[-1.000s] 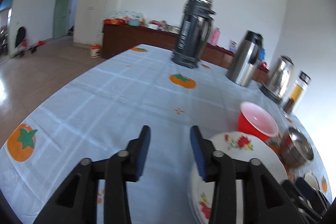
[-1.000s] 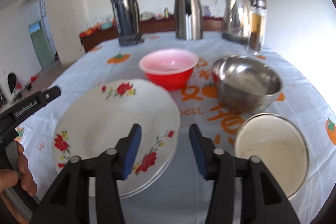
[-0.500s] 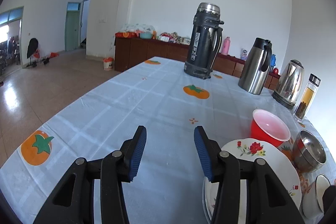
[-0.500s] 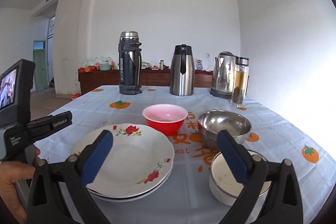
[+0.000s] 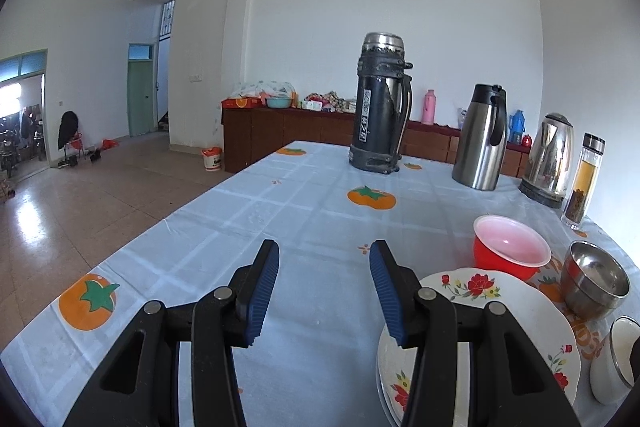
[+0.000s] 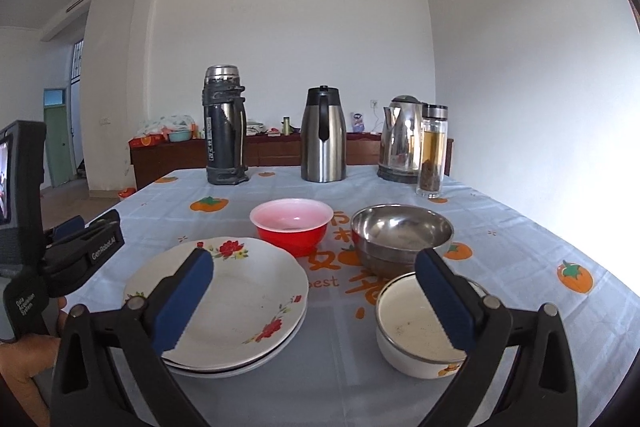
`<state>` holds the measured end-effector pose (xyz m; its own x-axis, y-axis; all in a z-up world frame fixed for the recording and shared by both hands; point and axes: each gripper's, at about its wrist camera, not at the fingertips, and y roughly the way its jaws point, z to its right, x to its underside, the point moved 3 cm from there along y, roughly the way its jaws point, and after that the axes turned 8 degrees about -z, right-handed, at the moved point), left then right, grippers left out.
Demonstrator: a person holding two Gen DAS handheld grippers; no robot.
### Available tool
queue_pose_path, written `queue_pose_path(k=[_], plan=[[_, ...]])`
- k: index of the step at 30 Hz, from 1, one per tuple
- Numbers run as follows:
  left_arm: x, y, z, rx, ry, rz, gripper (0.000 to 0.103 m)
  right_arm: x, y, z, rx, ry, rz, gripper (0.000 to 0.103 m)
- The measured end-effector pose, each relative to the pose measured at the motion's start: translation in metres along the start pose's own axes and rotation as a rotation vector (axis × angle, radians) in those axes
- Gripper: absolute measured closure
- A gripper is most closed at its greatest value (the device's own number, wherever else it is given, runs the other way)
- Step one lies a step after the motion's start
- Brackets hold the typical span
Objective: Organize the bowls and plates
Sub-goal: 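Move the left gripper toward the stainless steel bowl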
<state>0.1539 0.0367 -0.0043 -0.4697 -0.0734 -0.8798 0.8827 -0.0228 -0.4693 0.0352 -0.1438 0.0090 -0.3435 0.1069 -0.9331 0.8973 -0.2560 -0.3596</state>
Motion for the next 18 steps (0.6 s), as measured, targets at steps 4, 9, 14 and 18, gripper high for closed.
queue_pose_path(k=[4,9,14,18], plan=[[0.002,-0.008,0.001,-0.006,0.002,0.029,0.053,0.001,-0.003,0.003,-0.021,0.014,0.003,0.002],[0.003,-0.014,-0.001,-0.022,-0.004,0.048,0.044,0.003,-0.001,0.022,-0.061,0.105,-0.022,0.008],[0.005,-0.020,-0.008,-0.022,-0.035,0.049,0.039,0.002,-0.008,0.040,-0.033,0.135,0.000,0.015],[0.008,-0.023,-0.008,-0.018,-0.040,0.042,0.036,0.004,-0.005,0.062,-0.033,0.192,-0.030,0.018]])
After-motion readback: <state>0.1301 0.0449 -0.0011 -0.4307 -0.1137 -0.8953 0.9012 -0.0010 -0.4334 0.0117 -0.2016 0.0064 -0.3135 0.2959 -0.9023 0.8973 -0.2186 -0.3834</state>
